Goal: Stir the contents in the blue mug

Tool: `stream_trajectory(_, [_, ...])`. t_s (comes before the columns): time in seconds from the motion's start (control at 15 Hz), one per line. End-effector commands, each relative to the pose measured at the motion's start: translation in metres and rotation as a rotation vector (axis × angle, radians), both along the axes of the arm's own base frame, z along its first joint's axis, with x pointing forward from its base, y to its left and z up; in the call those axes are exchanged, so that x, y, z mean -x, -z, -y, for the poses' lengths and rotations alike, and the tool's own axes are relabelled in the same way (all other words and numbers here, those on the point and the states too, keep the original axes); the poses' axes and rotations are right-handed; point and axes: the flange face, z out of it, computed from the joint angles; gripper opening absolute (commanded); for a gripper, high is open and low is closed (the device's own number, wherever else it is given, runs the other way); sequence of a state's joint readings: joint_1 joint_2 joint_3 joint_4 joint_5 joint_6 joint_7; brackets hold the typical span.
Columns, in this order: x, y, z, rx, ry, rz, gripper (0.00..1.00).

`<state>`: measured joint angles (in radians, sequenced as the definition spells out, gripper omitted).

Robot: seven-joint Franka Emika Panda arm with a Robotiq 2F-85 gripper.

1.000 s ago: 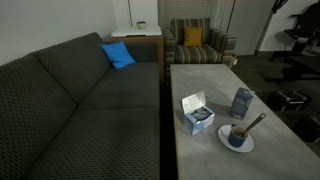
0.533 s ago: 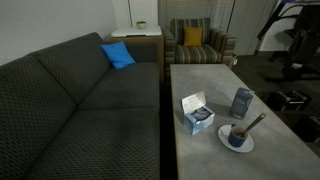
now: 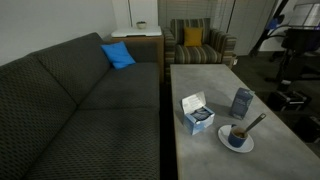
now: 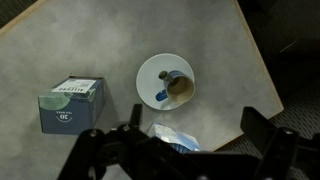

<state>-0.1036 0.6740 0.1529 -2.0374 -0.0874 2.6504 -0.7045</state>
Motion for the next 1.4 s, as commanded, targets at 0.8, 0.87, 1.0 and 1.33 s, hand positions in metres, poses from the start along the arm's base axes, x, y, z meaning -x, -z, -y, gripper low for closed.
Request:
stream_trajectory(0.8, [-0.045,0.109,0.03,-0.046,0.049,-0.103,1.0])
stream_trajectory(0.87, [-0.05,0.114,0.031,-0.048,0.057,-0.108,1.0])
stream_trajectory(1.0, [-0.059,0.124,0.032,-0.054,0.062,-0.119,1.0])
stream_trajectory(1.33, [-0.069,0.149,0.032,-0.051,0.061,-0.196,1.0])
